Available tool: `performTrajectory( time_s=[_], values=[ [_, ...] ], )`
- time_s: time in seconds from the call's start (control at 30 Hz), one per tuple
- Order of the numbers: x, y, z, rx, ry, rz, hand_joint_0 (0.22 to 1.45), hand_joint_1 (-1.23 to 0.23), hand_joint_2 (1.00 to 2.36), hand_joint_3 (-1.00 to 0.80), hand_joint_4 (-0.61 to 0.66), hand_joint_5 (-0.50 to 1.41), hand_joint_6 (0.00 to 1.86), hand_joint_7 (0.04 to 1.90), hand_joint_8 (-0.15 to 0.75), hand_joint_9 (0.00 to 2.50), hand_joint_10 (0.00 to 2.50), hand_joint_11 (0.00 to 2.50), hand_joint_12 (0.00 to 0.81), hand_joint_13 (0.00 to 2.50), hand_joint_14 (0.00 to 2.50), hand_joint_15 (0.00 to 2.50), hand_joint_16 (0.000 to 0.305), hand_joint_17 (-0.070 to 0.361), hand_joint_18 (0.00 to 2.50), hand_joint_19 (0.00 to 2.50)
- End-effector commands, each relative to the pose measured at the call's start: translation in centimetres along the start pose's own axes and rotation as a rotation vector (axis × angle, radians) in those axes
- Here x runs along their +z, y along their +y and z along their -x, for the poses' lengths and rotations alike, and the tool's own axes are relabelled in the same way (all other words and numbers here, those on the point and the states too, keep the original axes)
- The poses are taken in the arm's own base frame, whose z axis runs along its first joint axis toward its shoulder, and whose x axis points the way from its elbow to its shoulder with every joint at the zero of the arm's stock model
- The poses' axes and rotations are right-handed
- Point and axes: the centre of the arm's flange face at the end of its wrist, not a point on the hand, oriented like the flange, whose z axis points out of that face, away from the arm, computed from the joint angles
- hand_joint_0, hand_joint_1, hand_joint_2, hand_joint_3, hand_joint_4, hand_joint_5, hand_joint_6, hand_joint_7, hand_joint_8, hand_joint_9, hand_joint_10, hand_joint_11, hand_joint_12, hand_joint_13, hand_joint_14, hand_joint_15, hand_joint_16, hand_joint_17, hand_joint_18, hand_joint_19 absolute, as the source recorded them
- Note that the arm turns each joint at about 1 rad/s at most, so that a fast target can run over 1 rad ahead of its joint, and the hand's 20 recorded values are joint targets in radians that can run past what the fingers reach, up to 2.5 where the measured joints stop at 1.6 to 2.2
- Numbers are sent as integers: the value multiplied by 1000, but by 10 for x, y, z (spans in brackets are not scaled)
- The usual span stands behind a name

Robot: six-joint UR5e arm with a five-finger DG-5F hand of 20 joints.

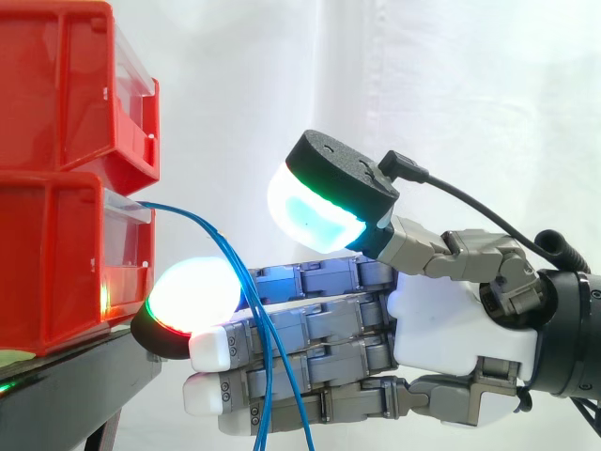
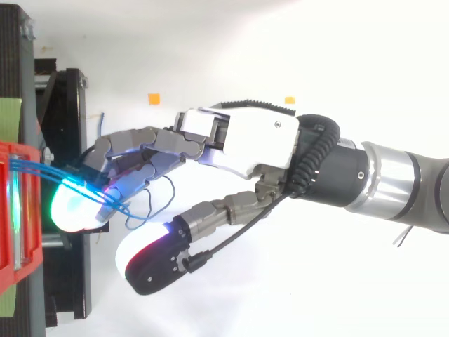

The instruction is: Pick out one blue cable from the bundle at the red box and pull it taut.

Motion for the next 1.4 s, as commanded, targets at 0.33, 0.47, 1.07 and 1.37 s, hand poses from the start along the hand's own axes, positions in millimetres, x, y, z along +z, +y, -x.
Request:
performTrajectory(
  time_s=[0.33,0.47,1.07,1.37],
  values=[
    [2,0,11,3,6,3,604,-645,1011,-380,147,-130,503,1085,236,800,12,330,199,684,9,235,16,36,383,336],
    [2,-1,12,2,5,3,602,-644,1009,-398,145,-130,502,1085,234,803,12,327,198,684,9,232,16,36,383,329],
    [2,-3,24,-53,-11,-9,588,-645,1008,-412,158,-133,503,1070,238,803,12,325,195,683,9,227,15,34,382,331],
    [4,-1,22,-40,7,9,590,-645,1009,-404,148,-129,503,1098,239,802,12,325,193,682,9,231,15,34,381,335]
  ],
)
